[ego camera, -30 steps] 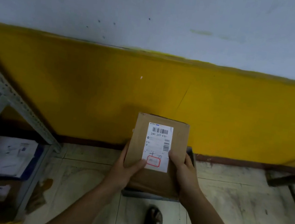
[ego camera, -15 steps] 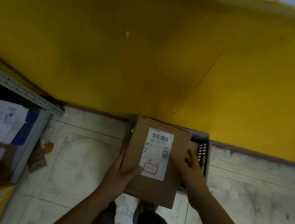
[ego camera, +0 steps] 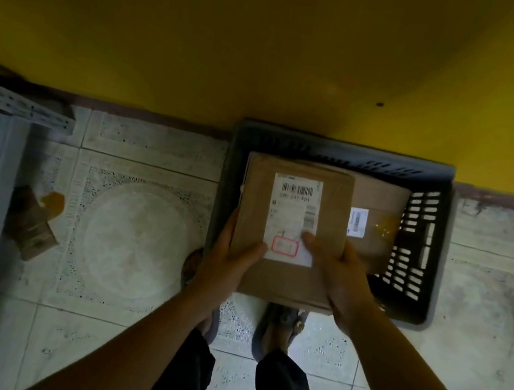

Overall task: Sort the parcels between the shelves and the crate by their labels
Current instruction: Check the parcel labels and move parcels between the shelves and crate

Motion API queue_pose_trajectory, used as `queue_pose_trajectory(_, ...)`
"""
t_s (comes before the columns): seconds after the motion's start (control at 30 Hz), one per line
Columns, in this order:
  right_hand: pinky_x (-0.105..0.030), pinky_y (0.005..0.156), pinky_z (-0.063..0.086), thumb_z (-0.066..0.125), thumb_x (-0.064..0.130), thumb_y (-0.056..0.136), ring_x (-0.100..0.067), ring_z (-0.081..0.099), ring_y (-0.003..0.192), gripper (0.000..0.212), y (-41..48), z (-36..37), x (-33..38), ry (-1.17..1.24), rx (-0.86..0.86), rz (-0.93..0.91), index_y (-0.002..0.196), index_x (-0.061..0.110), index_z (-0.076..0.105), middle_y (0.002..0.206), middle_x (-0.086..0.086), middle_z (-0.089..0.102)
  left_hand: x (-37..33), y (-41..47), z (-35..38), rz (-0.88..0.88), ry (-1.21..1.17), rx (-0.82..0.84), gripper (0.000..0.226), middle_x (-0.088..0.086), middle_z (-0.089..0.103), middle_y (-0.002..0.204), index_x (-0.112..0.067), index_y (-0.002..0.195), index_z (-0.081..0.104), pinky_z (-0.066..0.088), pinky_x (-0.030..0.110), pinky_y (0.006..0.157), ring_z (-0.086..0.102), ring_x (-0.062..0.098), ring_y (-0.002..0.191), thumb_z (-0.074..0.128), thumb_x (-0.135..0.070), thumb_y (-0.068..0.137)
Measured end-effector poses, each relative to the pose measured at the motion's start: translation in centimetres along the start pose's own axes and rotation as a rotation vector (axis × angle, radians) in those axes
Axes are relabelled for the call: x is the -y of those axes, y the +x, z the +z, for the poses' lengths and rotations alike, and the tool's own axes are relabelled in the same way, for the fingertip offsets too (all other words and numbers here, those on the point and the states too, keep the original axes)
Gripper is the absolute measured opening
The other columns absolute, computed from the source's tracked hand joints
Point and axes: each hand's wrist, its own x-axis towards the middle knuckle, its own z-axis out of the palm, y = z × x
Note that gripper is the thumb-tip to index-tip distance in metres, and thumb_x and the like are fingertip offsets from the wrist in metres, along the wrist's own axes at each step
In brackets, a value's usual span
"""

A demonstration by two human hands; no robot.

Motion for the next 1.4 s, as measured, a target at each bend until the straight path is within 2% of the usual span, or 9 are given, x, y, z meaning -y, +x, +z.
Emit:
queue_pose_trajectory(0.1,-0.049,0.087,0.057,0.072,0.032,0.084,-0.025,0.071,0.098,0.031,4.2,1.0,-0.9,0.008,-0.021,-0.016,0.112,0.029,0.058,0.109,-0.003,0.072,1.6,4.3,-0.4,0.069,0.148,-0.059,0.057,-0.006,0.042,0.130,-0.035,0.140,0.037,0.045,0.032,0.090,0.047,0.014,0.118,0.059,-0.042,0.088)
queue_pose_trajectory(0.2,-0.035,0.081,0.055,0.069,0.033,0.086,-0.019,0.066,0.104,0.038,7.3,2.0,-1.5,-0.055,-0.004,-0.090,0.121,0.028,0.053,0.115,0.001,0.069,2.8,7.3,-1.0,0.088,0.250,-0.135,0.045,-0.005,0.039,0.129,-0.034,0.132,0.041,0.043,0.022,0.080,0.045,0.012,0.115,0.061,-0.033,0.091)
queue_pose_trajectory(0.33,-0.025,0.077,0.047,0.068,0.033,0.087,-0.016,0.064,0.107,0.042,11.1,3.3,-1.7,-0.098,0.014,-0.142,0.125,0.023,0.051,0.117,0.002,0.067,4.3,10.3,-1.4,0.181,0.362,-0.235,0.063,-0.003,0.045,0.138,-0.035,0.142,0.033,0.050,0.038,0.095,0.049,0.016,0.123,0.065,-0.035,0.088)
queue_pose_trajectory(0.53,-0.040,0.092,0.054,0.070,0.030,0.087,-0.019,0.064,0.108,0.042,14.7,5.3,-2.4,-0.029,-0.006,-0.176,0.122,0.032,0.047,0.118,0.003,0.065,5.0,12.6,-1.4,0.331,0.896,-0.272,0.065,0.012,0.006,0.161,-0.015,0.153,0.018,0.034,0.044,0.114,0.011,0.030,0.148,0.050,-0.027,0.098)
queue_pose_trajectory(0.77,-0.038,0.093,0.054,0.069,0.037,0.087,-0.018,0.063,0.110,0.064,16.3,5.5,-3.4,-0.086,-0.031,-0.162,0.142,0.025,0.038,0.126,0.000,0.063,6.2,14.4,-2.3,0.566,1.322,-0.137,0.070,0.018,0.014,0.160,-0.004,0.151,0.022,0.009,0.045,0.118,0.008,0.033,0.148,0.050,-0.026,0.091)
queue_pose_trajectory(0.9,-0.016,0.068,0.049,0.067,0.035,0.089,-0.009,0.062,0.098,0.063,16.4,5.3,-3.0,-0.101,0.007,-0.133,0.142,0.024,0.037,0.125,0.001,0.062,5.8,14.4,-2.3,0.495,1.325,-0.086,0.077,0.015,0.004,0.162,-0.006,0.153,0.013,0.007,0.045,0.121,0.001,0.030,0.149,0.055,-0.023,0.091)
queue_pose_trajectory(1.13,-0.043,0.103,0.042,0.067,0.055,0.083,-0.025,0.046,0.134,0.085,14.6,4.9,-1.5,-0.185,-0.087,-0.062,0.152,0.025,0.027,0.150,-0.003,0.045,3.6,12.9,-3.0,0.422,1.171,-0.004,0.074,0.006,-0.001,0.163,-0.012,0.154,0.011,0.017,0.044,0.121,0.003,0.025,0.150,0.052,-0.026,0.094)
queue_pose_trajectory(1.3,-0.039,0.100,0.041,0.058,0.051,0.090,-0.022,0.050,0.127,0.063,12.3,4.4,-0.5,-0.276,-0.109,-0.095,0.144,0.023,0.041,0.141,0.000,0.053,2.1,11.7,-3.2,0.435,1.048,-0.037,0.064,0.004,0.015,0.160,-0.014,0.151,0.025,0.034,0.044,0.114,0.021,0.024,0.145,0.054,-0.022,0.095)
queue_pose_trajectory(1.4,-0.048,0.103,0.044,0.058,0.052,0.089,-0.024,0.056,0.122,0.063,10.2,4.6,-0.2,-0.266,-0.124,-0.100,0.143,0.023,0.043,0.137,-0.002,0.057,1.2,10.4,-3.5,0.454,0.961,-0.040,0.057,0.002,0.024,0.157,-0.016,0.148,0.032,0.037,0.039,0.112,0.028,0.021,0.142,0.053,-0.020,0.096)
